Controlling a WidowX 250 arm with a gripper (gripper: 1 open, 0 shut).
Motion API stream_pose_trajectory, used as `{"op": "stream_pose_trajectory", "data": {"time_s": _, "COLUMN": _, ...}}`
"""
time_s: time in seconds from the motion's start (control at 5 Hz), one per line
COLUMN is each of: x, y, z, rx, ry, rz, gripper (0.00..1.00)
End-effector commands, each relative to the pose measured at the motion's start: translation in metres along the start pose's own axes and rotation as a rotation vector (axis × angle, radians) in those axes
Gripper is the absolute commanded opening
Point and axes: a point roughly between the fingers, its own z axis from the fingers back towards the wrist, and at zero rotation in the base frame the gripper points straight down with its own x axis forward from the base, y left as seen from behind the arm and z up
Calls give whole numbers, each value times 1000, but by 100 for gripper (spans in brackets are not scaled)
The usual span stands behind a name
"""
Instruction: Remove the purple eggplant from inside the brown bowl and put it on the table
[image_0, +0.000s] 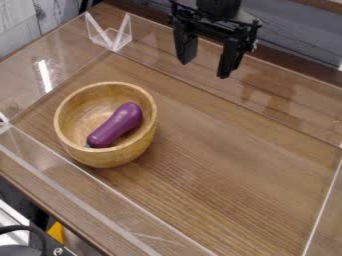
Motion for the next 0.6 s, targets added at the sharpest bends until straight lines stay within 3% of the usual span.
{"op": "stream_pose_trajectory", "data": {"time_s": 0.0, "x": -2, "y": 0, "z": -5, "rx": -3, "ry": 15, "rz": 3, "gripper": 100}}
{"op": "stream_pose_trajectory", "data": {"time_s": 0.4, "x": -36, "y": 45, "z": -3, "rx": 15, "ry": -5, "rz": 52, "gripper": 100}}
